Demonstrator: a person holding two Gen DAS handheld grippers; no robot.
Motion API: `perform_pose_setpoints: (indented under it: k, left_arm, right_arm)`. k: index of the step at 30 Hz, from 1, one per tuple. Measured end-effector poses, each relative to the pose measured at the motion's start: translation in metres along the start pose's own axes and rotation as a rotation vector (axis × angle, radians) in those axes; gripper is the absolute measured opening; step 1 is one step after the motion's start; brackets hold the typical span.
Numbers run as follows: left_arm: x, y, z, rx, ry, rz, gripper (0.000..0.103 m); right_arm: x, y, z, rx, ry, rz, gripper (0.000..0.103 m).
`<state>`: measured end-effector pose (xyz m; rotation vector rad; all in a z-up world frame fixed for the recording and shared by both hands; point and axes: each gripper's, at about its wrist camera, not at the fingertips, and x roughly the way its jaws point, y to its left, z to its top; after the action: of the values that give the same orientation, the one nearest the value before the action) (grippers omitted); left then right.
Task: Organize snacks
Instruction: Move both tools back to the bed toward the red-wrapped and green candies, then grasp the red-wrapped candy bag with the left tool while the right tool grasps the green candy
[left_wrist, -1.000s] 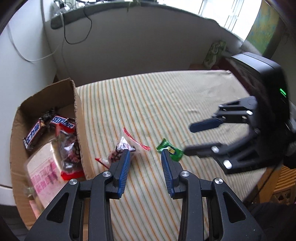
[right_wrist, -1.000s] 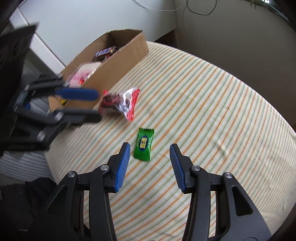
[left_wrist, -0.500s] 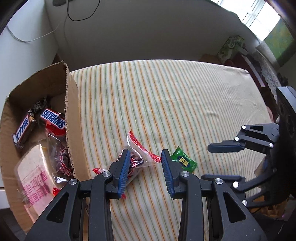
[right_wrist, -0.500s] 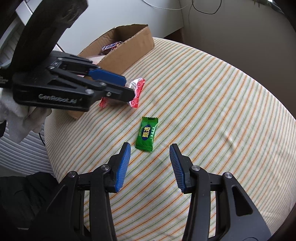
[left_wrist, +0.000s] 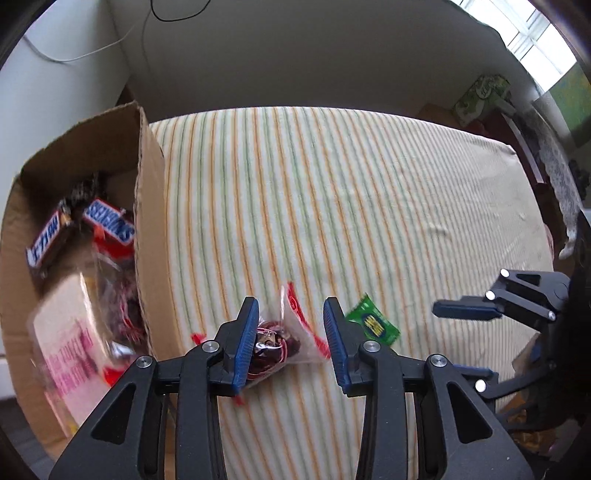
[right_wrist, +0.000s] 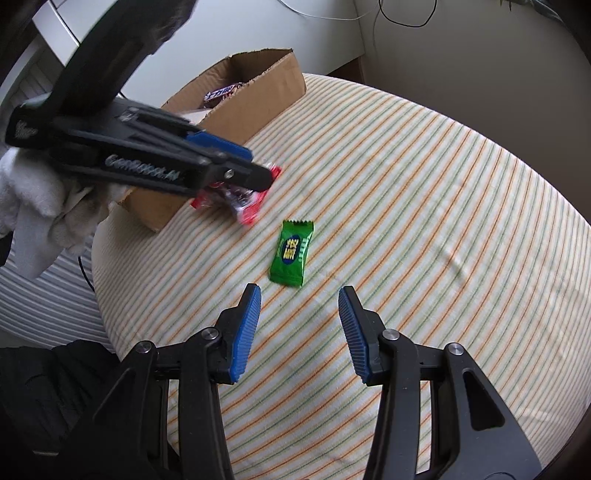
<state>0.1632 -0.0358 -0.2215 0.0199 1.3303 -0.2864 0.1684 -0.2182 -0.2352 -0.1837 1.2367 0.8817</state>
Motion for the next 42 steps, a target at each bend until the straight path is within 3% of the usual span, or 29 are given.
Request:
perform_pose_setpoints:
  k: [5, 10, 14, 19, 25, 37, 42]
  left_arm:
    - [0.008, -0.008, -0.028, -0.017, 0.014, -0.019, 0.035]
    - [-0.015, -0.012, -0.052, -0.038, -0.115, -0.018, 0.035]
    - [-0.053, -0.008, -0.091, -0.185, -0.263, -0.017, 0.035]
    - [-0.053, -0.01, -0.127, -0.318, -0.28, 0.001, 0.04]
    - [-0.043, 0.009, -0.12, -0.557, -0.323, -0.065, 0.041]
    - [-0.028, 0.019, -0.103, -0.676, -0.346, -0.002, 0.042]
    - [-0.015, 0.017, -0.094, -0.683, -0.319, 0.019, 0.043]
  right_arm:
    - [-0.001, -0.005, 0.001, 0.011, -0.003, -0.005, 0.046]
    - [-0.004, -0.005, 0.005, 0.017, -0.011, -0.007, 0.046]
    - [-0.001, -0.003, 0.008, 0.025, -0.005, -0.003, 0.046]
    - [0.012, 0.007, 0.018, -0.004, 0.016, -0.027, 0.046]
    - [0.025, 0.016, 0.025, -0.05, 0.044, -0.039, 0.046]
    - [0.042, 0.031, 0.031, -0.137, 0.049, -0.149, 0.046]
    - [0.041, 0.029, 0.03, -0.159, 0.058, -0.186, 0.031]
